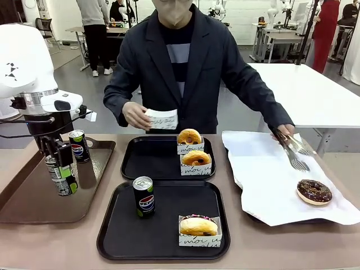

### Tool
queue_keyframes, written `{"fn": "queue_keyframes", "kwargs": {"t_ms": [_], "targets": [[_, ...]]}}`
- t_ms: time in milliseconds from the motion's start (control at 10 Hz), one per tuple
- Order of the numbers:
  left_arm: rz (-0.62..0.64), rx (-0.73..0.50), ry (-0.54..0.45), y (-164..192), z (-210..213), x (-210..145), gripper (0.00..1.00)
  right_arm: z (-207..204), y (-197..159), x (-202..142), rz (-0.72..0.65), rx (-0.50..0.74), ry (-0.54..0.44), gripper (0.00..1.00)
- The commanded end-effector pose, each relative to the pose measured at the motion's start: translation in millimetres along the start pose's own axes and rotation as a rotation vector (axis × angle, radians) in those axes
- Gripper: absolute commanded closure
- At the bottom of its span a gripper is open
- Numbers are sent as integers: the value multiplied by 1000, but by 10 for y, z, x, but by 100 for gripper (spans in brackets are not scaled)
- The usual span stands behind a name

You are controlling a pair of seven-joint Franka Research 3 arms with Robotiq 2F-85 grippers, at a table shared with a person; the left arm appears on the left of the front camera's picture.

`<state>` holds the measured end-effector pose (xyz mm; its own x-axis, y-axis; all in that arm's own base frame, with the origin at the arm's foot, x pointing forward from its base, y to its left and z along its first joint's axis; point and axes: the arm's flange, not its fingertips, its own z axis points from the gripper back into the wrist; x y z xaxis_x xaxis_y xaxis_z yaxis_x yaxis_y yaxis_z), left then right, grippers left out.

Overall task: Set up donuts and drinks on trays.
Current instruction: Pick up one Pepsi coke from the Handle tray and place it on the Flat Tray without a Pepsi coke.

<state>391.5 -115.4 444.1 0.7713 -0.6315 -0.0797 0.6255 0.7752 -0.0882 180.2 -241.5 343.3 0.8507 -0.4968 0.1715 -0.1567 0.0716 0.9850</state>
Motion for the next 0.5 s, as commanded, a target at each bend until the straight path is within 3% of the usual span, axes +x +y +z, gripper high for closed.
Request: {"fn": "queue_keyframes", "kwargs": {"t_ms": [0,400], "targets": [[14,10,-27,-19,107,77,42,-24,-1,12,20,21,-19,0],[43,76,-94,-131,364,362,42,-24,-1,12,20,21,-19,0]]}}
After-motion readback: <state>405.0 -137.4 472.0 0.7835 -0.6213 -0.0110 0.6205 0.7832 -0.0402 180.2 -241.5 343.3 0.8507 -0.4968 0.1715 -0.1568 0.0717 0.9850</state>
